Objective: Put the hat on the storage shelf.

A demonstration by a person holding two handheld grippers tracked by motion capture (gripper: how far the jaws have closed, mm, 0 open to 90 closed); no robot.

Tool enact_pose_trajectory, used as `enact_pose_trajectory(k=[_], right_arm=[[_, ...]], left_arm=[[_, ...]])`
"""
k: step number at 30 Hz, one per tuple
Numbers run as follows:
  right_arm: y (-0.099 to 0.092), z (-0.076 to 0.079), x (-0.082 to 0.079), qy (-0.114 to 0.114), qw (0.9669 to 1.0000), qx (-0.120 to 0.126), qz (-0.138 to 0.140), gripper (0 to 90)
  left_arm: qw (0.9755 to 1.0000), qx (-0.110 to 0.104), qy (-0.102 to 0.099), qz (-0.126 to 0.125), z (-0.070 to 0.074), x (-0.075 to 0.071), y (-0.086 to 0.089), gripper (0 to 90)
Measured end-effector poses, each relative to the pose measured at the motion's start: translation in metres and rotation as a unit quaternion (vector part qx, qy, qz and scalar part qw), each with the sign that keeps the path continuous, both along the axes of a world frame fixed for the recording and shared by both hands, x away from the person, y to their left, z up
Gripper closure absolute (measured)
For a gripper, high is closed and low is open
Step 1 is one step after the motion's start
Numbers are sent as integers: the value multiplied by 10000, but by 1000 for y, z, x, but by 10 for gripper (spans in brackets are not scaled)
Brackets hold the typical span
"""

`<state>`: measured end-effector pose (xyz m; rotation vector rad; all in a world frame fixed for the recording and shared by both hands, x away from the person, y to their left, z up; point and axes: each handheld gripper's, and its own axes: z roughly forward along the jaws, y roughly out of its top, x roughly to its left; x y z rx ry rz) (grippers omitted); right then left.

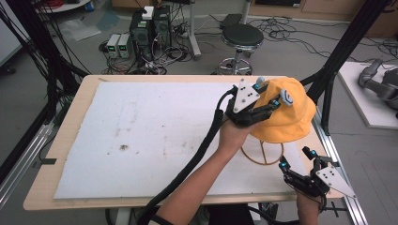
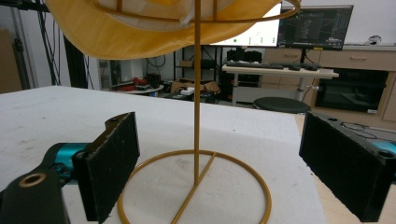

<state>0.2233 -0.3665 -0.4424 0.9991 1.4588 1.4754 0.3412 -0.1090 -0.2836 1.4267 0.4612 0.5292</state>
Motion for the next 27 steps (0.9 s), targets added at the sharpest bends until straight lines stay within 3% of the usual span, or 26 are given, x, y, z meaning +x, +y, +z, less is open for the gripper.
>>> enact_pose_trajectory(k=[8, 15, 21, 23, 27], right_arm=[[1, -1, 0, -4, 10000, -21, 48, 118], [2, -1, 0, -11, 10000, -33, 93, 118], [3, 0, 0, -17, 9999, 12, 113, 118], [4, 0, 0, -4, 9999, -4, 122, 118], [6, -1, 1, 7, 9999, -30, 144, 118]], left_arm=[[9993, -335, -124, 129, 5, -3, 18, 173], [9978, -610, -171, 184, 16, -7, 50, 158], [9950, -579, -477, 652, 24, -19, 102, 158], [9932, -557, -554, 858, 25, -23, 124, 160], [9872, -569, -580, 1374, 21, -29, 173, 163]])
